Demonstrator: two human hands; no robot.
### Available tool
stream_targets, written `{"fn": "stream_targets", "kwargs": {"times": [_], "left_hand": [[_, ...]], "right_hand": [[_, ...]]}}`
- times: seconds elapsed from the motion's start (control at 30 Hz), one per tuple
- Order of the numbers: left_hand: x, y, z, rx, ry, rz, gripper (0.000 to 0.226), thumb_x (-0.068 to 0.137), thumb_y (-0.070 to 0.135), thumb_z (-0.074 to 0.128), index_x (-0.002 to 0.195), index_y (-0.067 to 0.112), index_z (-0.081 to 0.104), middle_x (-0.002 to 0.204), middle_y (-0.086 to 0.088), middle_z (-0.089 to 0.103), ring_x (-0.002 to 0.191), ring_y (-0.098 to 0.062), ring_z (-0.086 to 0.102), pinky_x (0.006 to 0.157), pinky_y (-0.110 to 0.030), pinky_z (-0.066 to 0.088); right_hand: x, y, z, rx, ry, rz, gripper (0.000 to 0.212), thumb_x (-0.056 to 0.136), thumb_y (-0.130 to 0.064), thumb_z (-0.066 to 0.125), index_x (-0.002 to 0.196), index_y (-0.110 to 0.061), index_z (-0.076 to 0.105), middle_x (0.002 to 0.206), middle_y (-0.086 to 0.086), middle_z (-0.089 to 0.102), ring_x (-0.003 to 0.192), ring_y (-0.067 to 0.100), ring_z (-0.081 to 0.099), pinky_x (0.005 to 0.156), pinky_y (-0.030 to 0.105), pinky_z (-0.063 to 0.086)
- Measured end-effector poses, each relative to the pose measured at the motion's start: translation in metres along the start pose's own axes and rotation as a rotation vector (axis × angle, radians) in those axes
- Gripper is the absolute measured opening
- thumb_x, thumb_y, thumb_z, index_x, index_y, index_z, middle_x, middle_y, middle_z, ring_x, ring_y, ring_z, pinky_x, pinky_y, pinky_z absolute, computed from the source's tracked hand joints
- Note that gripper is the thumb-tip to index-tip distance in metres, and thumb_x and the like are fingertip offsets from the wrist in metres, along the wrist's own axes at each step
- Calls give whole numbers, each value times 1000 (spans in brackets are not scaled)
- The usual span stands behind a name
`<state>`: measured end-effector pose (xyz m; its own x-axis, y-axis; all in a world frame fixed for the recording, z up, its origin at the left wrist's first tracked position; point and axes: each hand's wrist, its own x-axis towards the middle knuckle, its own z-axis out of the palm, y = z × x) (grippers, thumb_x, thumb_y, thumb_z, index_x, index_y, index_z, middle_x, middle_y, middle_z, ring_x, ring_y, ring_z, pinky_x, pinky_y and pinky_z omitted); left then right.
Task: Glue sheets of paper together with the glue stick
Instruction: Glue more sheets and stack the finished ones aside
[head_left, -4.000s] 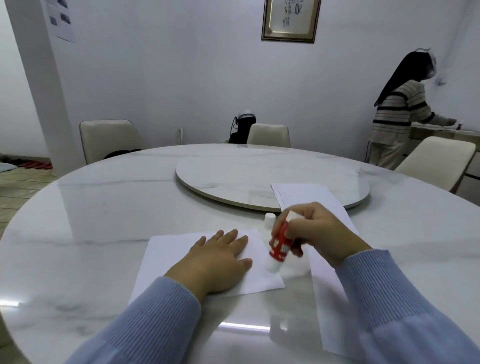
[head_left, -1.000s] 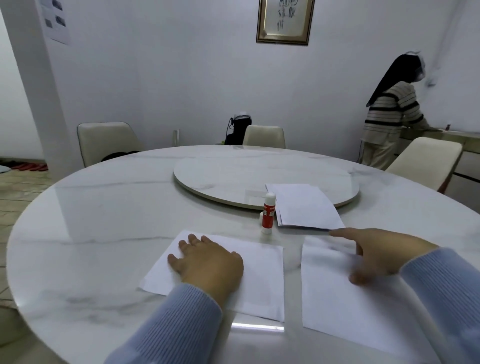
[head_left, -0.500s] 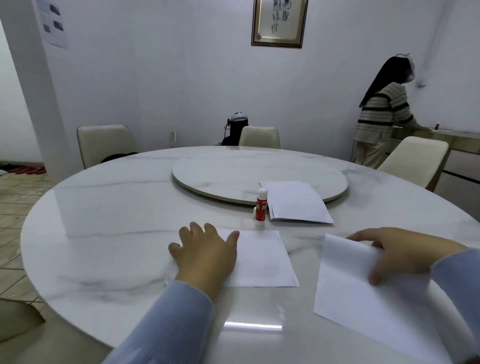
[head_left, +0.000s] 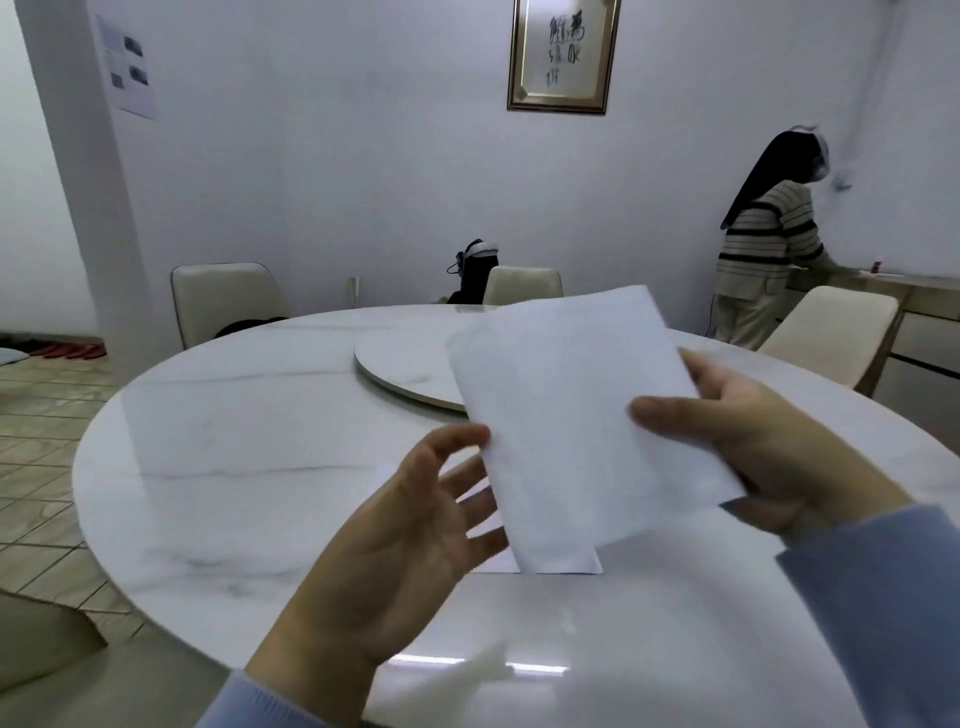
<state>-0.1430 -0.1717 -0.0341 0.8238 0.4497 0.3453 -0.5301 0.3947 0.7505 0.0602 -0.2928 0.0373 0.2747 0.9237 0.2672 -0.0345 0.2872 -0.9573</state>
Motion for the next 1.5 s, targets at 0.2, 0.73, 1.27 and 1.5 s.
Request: {"fn": "stream_targets", "kwargs": {"times": [0.2, 0.73, 1.27, 1.5], "left_hand": [[0, 40, -12, 636, 277, 25, 36, 81, -2, 62, 95, 29, 75, 86, 10, 75, 77, -8, 70, 61, -20, 55], [4, 33, -84, 1157, 625, -165, 9, 75, 20, 77, 73, 29, 75, 60, 2, 46, 40, -2, 42, 40, -11, 36], [17, 31, -106, 1330, 570, -168, 16, 71, 26, 78, 69, 40, 72, 56, 5, 51, 55, -12, 49, 56, -25, 39], [20, 29, -112, 1431, 559, -149, 11, 69, 24, 80, 66, 27, 70, 48, 8, 44, 41, -5, 41, 44, -19, 36]], "right_hand": [[14, 44, 19, -1, 207, 55, 91, 53, -9, 88, 130, -30, 45, 98, 2, 76, 87, 27, 73, 62, 36, 59], [14, 101, 8, -347, 277, 226, 12, 73, -11, 78, 78, -22, 78, 71, -6, 74, 59, 8, 67, 47, 19, 49], [20, 109, 4, -545, 284, 265, 10, 68, -22, 82, 74, -29, 78, 88, -9, 74, 85, 8, 68, 80, 22, 52], [22, 110, 4, -596, 301, 285, 7, 69, -23, 81, 74, -26, 77, 81, -12, 72, 75, 3, 66, 63, 13, 48]]}}
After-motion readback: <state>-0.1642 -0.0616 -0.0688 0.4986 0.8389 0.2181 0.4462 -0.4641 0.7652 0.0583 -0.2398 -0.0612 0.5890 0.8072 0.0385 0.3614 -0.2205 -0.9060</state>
